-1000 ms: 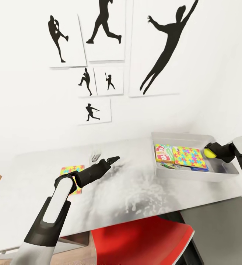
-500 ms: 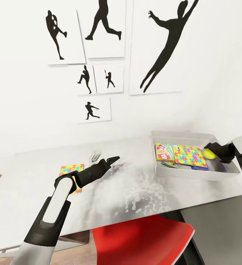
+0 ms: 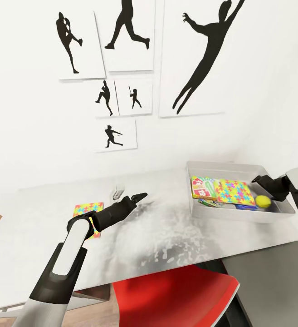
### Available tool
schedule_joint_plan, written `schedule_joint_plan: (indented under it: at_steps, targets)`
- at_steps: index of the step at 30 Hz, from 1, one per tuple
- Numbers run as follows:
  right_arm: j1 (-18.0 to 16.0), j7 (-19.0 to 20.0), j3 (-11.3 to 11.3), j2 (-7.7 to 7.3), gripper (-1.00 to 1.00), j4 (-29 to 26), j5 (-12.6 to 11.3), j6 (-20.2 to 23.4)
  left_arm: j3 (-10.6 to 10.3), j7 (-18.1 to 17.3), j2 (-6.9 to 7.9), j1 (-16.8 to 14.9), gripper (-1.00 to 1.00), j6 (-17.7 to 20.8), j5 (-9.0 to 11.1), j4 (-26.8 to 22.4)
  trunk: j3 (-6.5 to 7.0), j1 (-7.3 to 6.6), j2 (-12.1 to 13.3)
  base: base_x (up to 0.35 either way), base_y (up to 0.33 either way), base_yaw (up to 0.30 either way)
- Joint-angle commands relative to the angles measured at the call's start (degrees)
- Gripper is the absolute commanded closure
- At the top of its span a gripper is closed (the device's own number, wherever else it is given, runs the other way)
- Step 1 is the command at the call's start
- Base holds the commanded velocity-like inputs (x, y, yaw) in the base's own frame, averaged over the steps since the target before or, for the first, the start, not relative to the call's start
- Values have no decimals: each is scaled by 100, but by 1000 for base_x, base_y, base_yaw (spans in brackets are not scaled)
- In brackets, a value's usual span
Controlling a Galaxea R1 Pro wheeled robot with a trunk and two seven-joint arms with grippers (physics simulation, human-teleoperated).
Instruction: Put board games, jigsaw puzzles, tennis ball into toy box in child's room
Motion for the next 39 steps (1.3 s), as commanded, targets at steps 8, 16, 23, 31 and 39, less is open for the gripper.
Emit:
schedule_joint_plan:
  at_steps: [8, 16, 23, 31, 39]
  targets:
    - [-23, -57, -16, -3, -100, -74, -60, 32, 2, 56, -2, -5, -100, 18, 61, -6, -10, 3, -11, 0, 0, 0]
    - [-16, -76, -13, 25, -100, -612, -64, 318, 2, 56, 4, -5, -100, 18, 61, -6, -10, 3, -11, 0, 0, 0]
    - [125, -34, 3, 106, -100, -1691, -69, 1027, 2, 56, 6, -5, -100, 18, 61, -6, -10, 3, -11, 0, 0, 0]
    - [991, 395, 8, 212, -100, -3539, -150, 1607, 2, 38, 8, -1, -100, 18, 78, -28, -10, 3, -11, 0, 0, 0]
    - [2286, 1472, 36, 250, -100, -5434, -211, 1640, 52, -42, 48, 45, -100, 23, 100, -162, -10, 3, -11, 0, 0, 0]
